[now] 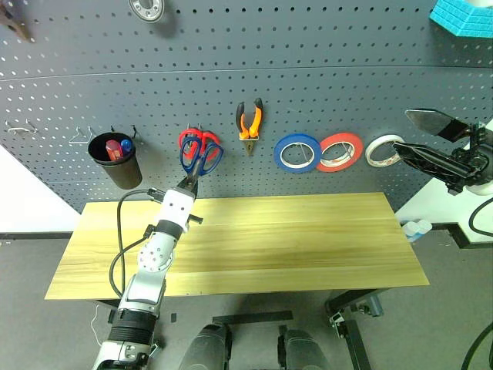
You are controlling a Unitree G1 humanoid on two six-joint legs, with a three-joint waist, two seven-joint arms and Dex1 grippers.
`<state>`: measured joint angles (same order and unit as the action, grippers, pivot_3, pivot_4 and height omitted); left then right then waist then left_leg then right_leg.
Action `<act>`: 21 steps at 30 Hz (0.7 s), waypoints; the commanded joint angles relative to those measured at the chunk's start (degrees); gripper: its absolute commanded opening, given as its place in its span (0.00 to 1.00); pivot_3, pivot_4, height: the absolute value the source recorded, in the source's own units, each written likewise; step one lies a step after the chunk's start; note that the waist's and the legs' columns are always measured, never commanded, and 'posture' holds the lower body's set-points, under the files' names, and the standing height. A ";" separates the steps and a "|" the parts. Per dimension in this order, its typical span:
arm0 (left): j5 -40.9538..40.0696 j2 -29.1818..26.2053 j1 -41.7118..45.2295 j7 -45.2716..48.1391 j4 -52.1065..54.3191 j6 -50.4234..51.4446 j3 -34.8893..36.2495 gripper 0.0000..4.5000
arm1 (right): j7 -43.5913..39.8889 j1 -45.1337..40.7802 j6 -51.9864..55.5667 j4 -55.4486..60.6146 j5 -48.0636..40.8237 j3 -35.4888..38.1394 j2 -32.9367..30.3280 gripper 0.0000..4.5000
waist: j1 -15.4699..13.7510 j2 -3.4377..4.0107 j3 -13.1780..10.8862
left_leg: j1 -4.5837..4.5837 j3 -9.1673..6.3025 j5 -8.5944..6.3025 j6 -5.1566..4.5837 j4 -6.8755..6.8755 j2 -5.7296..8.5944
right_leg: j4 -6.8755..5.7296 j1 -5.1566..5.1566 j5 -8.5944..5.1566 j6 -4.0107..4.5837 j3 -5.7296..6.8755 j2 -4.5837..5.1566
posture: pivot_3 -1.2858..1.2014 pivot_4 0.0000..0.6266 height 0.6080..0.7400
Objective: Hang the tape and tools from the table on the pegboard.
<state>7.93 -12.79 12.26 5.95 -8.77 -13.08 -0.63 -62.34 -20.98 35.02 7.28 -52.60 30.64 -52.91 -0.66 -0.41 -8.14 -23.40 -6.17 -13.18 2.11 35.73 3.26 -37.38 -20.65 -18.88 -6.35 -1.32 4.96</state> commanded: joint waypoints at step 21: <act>-2.75 2.56 9.25 -1.55 -14.80 -2.43 0.90 0.12 | 0.50 1.43 0.15 3.86 -2.09 2.56 -0.94 1.00 | 0.06 -0.01 -0.01 | -0.02 -0.01 -0.01 -0.02 0.20 0.00 | -0.11 0.03 0.01 -0.02 0.00 -0.01 | 0.50 0.23 0.98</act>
<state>5.63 -10.46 20.79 4.57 -23.54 -14.45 -0.20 -61.91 -19.23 35.34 9.36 -53.31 30.89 -52.92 -0.60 -0.42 -8.15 -23.42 -6.17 -13.19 2.09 35.94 3.27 -37.50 -20.62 -18.87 -6.38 -1.31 4.95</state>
